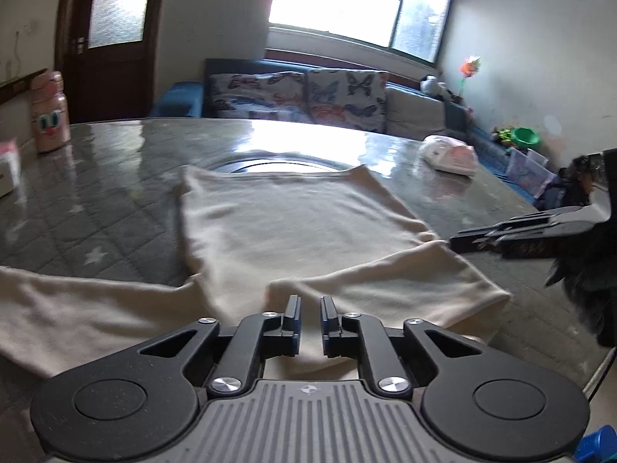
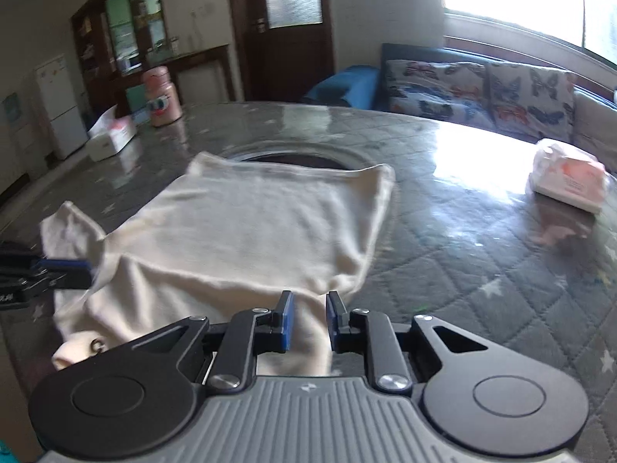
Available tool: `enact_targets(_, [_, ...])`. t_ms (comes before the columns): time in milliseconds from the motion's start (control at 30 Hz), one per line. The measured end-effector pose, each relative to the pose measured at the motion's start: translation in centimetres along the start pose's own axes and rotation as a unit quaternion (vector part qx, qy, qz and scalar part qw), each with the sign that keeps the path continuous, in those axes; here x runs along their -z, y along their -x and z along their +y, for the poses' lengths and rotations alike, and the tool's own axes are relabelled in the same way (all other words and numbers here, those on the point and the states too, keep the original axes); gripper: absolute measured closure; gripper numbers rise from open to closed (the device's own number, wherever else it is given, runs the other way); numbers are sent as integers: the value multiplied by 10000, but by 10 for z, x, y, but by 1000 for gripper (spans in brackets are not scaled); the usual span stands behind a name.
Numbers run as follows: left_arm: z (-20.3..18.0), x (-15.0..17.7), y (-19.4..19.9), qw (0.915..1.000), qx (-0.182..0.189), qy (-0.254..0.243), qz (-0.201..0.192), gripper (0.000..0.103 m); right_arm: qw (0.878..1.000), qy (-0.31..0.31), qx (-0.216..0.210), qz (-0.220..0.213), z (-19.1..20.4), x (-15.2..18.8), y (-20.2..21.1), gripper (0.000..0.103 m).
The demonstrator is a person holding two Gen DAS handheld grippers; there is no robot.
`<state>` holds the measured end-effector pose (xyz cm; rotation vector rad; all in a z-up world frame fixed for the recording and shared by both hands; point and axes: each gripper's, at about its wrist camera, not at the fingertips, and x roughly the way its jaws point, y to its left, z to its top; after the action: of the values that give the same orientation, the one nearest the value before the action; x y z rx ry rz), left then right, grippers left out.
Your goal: Fold clothes
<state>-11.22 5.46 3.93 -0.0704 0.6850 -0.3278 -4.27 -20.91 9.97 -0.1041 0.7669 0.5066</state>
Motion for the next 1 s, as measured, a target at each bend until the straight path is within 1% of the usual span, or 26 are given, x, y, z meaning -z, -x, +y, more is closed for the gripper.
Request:
enact_targets(33, [0,1,-4,10000,-13,12,50,85,10000,53,-45,43,4,1,-2,85])
enact_targets(67, [0,2,-8,9999,-26,24,100,83,9999,97,-65,87,7,3,-5,85])
enact_targets(167, [1,6,-20,9997,-64,61,249,83,9996,189,-88,178,15,10,-12,81])
enact_targets(267, [6,8,-15,9997,-87,91,218,81,9991,395,-39,168,23,9,-11,80])
enact_targets(300, [8,9,-12,9997,-130,120,182,80,9989,432,-46,160,25,8,-11,80])
enact_targets(367, [15,10,-5,9994,-280,183,104,75,9985,502,-182,136,33,3,-10,80])
enact_targets(400, [20,10,-1,9989,-395,245,72,71,9981,561,-237,123,37,0,-11,80])
enact_targets(467, [37,12,7,9967,-695,424,21,64,9969,680,-374,137,48,-5,-15,79])
enact_targets(500, [46,13,11,9951,-845,514,-4,59,9960,761,-442,154,54,-7,-19,77])
enact_targets(567, [62,15,19,9910,-1143,692,-55,57,9937,947,-574,190,68,-10,-26,75])
enact_targets(667, [88,17,30,9826,-1588,957,-131,56,9897,1198,-749,213,89,-13,-38,75])
enact_targets(733, [106,19,38,9742,-1957,1105,-192,55,9874,1297,-870,246,102,-13,-46,75])
enact_targets(867, [142,21,50,9522,-2647,1490,-310,54,9824,1610,-907,270,121,-9,-52,74])
enact_targets(1000, [167,23,55,9273,-3320,1699,-316,53,9821,1605,-942,276,122,-12,-48,72])
